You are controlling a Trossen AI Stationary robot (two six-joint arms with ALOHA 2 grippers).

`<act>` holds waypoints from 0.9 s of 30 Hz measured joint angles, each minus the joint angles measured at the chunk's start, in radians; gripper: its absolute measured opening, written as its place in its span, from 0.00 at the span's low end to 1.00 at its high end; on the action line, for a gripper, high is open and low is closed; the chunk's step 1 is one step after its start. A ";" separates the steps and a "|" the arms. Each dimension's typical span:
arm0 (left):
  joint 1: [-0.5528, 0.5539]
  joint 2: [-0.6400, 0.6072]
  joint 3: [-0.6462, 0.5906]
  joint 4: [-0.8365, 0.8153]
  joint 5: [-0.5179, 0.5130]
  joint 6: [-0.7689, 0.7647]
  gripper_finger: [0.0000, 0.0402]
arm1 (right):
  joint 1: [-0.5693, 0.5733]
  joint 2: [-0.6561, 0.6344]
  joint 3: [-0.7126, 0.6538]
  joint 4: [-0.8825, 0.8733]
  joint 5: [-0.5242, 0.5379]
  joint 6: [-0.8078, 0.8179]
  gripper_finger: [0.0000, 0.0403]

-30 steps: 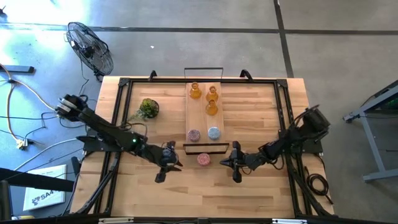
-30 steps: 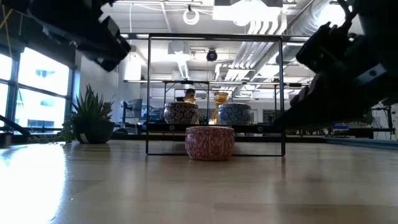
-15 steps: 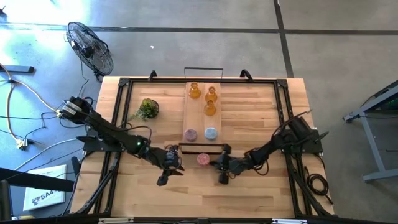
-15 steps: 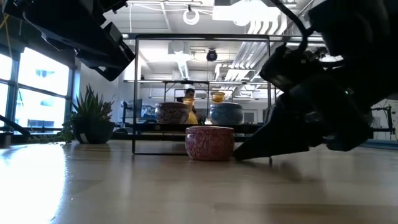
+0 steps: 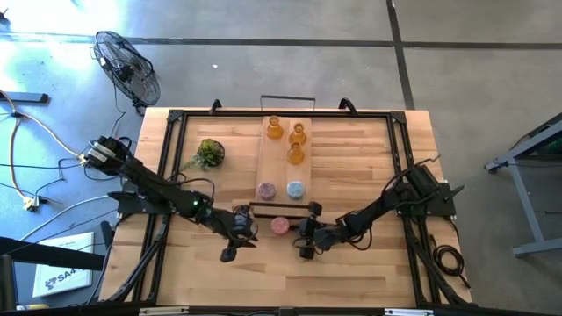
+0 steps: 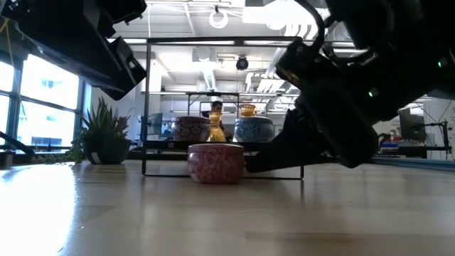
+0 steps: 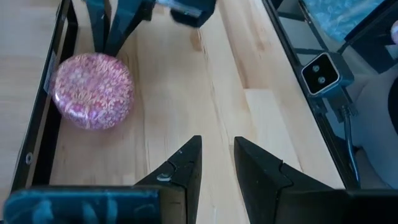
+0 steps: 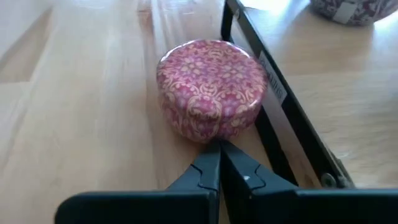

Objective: Pick & Place candle stick holders
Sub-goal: Put the pink scented candle on the shelf

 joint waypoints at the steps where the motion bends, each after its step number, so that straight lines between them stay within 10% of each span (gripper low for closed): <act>1: 0.000 0.000 -0.001 -0.005 0.002 -0.007 0.23 | 0.001 0.000 0.015 -0.018 -0.001 -0.006 0.00; 27: -0.071 0.000 0.001 -0.044 -0.066 -0.061 0.23 | 0.084 -0.053 0.113 -0.323 0.166 0.109 0.00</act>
